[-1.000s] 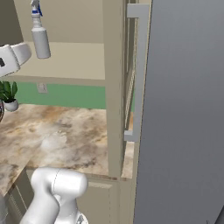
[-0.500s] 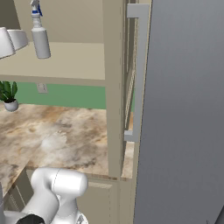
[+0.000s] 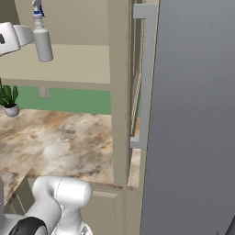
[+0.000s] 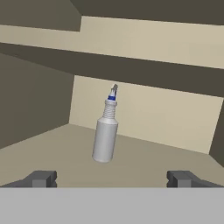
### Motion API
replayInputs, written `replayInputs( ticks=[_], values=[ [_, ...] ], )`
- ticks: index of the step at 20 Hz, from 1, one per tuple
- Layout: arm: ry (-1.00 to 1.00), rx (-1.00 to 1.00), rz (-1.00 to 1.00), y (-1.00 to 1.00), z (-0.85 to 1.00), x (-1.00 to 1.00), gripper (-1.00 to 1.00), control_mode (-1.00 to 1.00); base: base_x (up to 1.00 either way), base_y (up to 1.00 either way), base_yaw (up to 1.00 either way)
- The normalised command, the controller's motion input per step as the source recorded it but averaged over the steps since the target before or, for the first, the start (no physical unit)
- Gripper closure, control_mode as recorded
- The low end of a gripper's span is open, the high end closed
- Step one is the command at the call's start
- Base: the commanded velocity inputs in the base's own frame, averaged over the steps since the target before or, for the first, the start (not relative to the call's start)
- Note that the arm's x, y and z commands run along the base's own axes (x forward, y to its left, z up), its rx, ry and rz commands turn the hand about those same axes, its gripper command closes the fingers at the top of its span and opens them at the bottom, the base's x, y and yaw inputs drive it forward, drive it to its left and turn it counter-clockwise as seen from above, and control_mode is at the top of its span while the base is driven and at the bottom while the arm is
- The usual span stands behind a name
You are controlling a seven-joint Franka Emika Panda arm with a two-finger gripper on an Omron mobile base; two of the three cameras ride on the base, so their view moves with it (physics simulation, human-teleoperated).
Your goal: Move the cutting board and knife to the sink. Then move spray from the cabinet to the counter.
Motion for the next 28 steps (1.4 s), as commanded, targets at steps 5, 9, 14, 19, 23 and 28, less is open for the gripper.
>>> replayInputs(
  ticks=[5,9,14,19,23,28],
  values=[
    [0.0,0.0,-0.01,0.02,-0.2,0.26,-1.0,-1.0,0.0,0.0,0.0],
    [0.0,0.0,0.0,0.13,-0.1,0.24,-1.0,-1.0,0.0,0.0,0.0],
    [-0.01,0.0,0.0,0.29,-0.1,0.31,-1.0,-1.0,0.0,0.0,0.0],
    [0.0,0.0,0.0,0.09,0.0,0.41,-1.0,-1.0,0.0,0.0,0.0],
    [-0.01,0.0,0.0,0.05,0.0,0.36,-1.0,-1.0,0.0,0.0,0.0],
    [-0.03,0.0,0.0,0.09,0.0,0.25,-1.0,-1.0,0.0,0.0,0.0]
  ],
)
